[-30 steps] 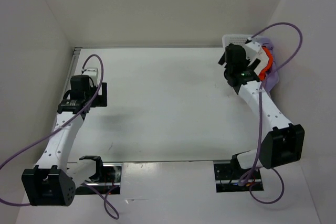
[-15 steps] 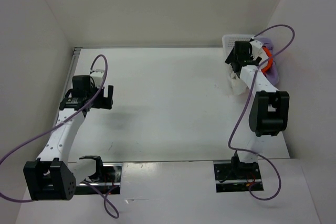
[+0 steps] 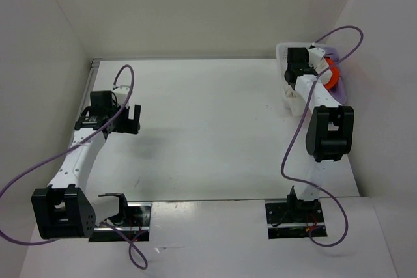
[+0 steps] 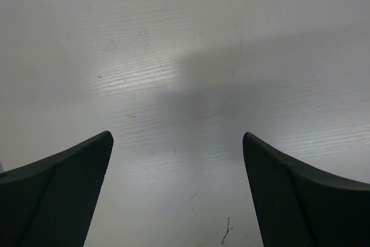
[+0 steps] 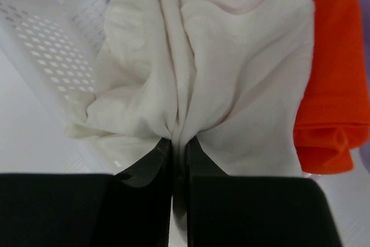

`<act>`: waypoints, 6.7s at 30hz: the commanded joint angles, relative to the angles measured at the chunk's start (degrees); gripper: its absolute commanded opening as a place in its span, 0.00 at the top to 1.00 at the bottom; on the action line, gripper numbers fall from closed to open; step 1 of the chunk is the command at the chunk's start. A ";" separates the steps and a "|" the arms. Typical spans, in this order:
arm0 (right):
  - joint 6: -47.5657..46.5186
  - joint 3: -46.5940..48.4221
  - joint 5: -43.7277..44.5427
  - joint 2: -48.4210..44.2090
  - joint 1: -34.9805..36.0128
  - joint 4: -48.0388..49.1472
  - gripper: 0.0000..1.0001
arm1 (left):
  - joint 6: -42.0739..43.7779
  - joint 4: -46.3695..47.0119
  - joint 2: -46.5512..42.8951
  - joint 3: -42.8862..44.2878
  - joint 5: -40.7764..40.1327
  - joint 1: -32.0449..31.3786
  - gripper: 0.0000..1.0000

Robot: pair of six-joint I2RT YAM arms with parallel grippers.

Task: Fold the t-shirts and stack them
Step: Grab crumpled tshirt from bin with the right arm, then move the tshirt to the center of the board, then flatten out the tshirt

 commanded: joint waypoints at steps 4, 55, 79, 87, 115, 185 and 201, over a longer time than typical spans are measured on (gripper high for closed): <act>-3.85 0.64 20.25 -11.46 6.57 2.41 1.00 | 1.22 0.80 1.39 3.14 2.68 0.25 0.01; 0.71 -10.16 -14.26 -22.37 28.90 -1.28 0.01 | 25.30 -12.55 2.54 13.97 -6.37 -10.70 0.01; 16.62 -15.71 -18.05 3.45 30.84 -2.77 0.29 | 15.20 -3.60 19.85 -1.34 -12.44 -40.53 0.45; 18.82 -17.82 -21.04 5.21 30.84 -0.57 0.98 | 12.56 -1.48 15.64 -1.34 -17.88 -35.27 0.94; 30.95 -13.94 -4.07 -36.00 31.63 -48.56 1.00 | 28.21 -3.34 5.16 3.04 -16.83 -13.37 0.89; 17.15 -5.78 -17.16 -16.41 23.45 -28.52 1.00 | 26.71 -10.18 21.44 16.60 -15.68 -7.39 1.00; 4.80 17.96 -19.67 -7.57 22.23 -25.86 1.00 | 25.48 -6.77 24.33 37.54 -21.30 -5.64 1.00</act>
